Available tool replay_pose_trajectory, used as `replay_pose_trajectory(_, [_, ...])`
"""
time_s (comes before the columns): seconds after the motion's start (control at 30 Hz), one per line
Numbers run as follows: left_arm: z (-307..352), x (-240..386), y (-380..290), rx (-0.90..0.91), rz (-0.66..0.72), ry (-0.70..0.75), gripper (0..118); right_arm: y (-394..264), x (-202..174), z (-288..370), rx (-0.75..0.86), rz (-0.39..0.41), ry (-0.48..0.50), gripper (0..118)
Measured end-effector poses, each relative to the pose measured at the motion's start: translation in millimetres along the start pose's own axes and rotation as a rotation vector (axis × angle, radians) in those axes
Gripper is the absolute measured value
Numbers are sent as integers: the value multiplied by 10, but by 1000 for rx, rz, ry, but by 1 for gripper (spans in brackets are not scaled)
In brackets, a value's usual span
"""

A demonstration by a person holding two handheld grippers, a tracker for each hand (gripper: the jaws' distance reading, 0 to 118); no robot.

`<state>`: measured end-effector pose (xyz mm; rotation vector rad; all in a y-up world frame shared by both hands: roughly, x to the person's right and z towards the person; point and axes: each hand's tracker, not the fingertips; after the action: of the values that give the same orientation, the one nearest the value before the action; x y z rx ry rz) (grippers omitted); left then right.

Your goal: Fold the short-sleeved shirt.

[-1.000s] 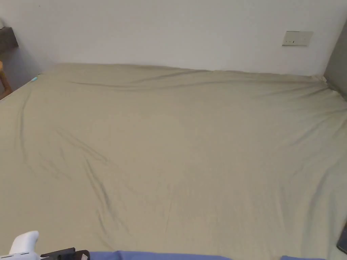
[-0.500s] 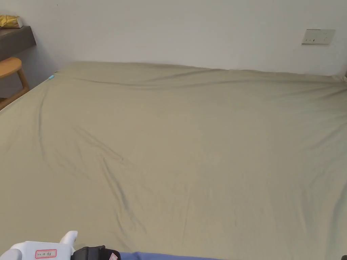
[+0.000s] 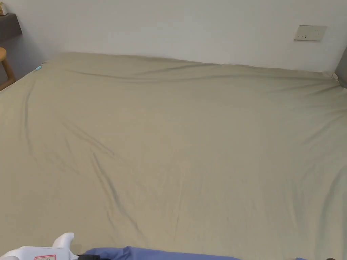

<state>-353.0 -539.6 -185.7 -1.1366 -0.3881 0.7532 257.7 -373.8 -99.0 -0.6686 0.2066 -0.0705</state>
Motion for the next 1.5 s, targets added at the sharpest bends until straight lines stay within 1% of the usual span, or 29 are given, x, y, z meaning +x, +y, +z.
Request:
replay_pose_trajectory(0.2, [204,-56,232,47,-53,50,15,39,8,134,47,14,-16,62])
replay_pose_trajectory(0.23, [253,139,130,61,-50,58,15,46,20,149,49,12,-17,62])
replay_pose_trajectory(0.3, [331,141,168,99,-52,93,15,53,54,179,52,0,-17,62])
replay_pose_trajectory(0.47, [613,-1,250,112,-16,146,15,7,120,219,54,-24,-19,62])
replay_pose_trajectory(0.63, [1087,-154,314,166,12,288,15,-29,154,235,53,-44,-30,62])
replay_pose_trajectory(0.7, [1279,-129,326,187,29,370,15,-37,173,240,56,-52,-27,62])
replay_pose_trajectory(0.77, [1400,-62,370,110,33,451,15,-31,171,250,61,-52,-24,62])
replay_pose_trajectory(0.83, [1418,122,343,97,-19,530,15,-23,188,254,66,-47,-15,62])
replay_pose_trajectory(0.93, [1333,516,309,70,-112,561,15,20,139,239,75,-41,1,62])
replay_pose_trajectory(1.07, [1079,999,258,46,-154,418,15,34,69,220,91,-45,44,62])
replay_pose_trajectory(1.17, [715,1357,195,-22,-239,384,15,28,26,262,104,-24,62,62])
replay_pose_trajectory(1.23, [434,1573,152,-49,-266,359,15,13,37,295,109,-20,63,62])
replay_pose_trajectory(1.33, [22,1643,181,-105,-283,303,15,-37,62,350,115,-38,70,62])
replay_pose_trajectory(1.5, [-634,1667,113,-136,-264,311,16,-206,125,388,102,-56,62,62])
